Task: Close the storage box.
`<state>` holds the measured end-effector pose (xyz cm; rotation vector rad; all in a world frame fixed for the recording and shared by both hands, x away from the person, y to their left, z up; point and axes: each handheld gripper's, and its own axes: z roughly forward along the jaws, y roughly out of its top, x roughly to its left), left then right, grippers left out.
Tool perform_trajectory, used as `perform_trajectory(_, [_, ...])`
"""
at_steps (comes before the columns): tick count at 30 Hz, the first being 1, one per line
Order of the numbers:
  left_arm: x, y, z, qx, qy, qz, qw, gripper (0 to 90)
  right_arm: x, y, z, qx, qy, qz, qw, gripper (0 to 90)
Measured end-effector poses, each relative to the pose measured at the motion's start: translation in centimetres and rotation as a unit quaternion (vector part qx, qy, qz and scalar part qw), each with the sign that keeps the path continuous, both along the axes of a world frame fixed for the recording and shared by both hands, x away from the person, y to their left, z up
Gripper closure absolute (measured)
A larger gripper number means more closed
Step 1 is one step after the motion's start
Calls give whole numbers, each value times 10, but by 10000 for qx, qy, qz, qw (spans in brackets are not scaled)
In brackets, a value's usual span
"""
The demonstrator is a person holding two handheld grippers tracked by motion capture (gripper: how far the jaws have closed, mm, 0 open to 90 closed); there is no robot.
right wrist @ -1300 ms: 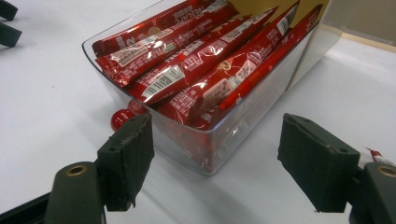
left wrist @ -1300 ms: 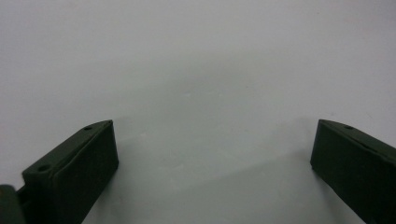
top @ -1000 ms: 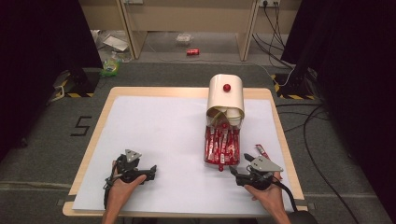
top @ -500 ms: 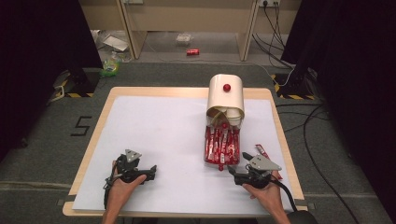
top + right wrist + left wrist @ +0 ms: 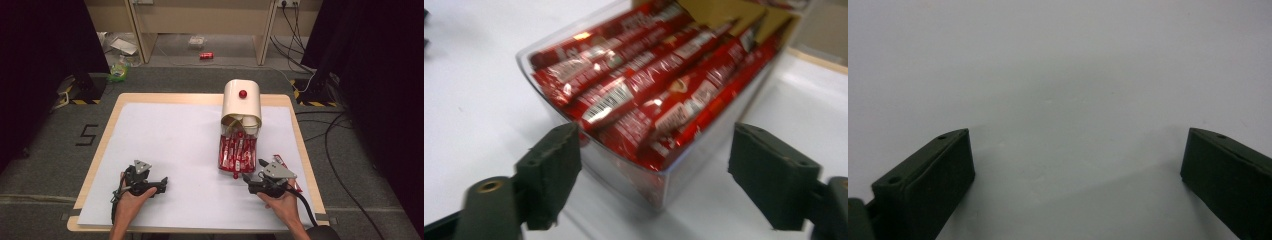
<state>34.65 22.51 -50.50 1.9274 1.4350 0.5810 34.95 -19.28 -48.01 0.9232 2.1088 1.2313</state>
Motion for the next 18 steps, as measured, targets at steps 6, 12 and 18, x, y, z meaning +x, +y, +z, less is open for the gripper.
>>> perform_trajectory(6, [0,0,0,-5,-4,1,10000,0,7,2,2,237,190,-54,9995,203])
perform_trajectory(12, [0,0,0,-8,-5,4,10000,0,8,4,3,119,112,-48,9999,208])
perform_trajectory(18, [0,0,0,-6,-6,4,10000,0,10,3,2,178,170,-100,9996,176])
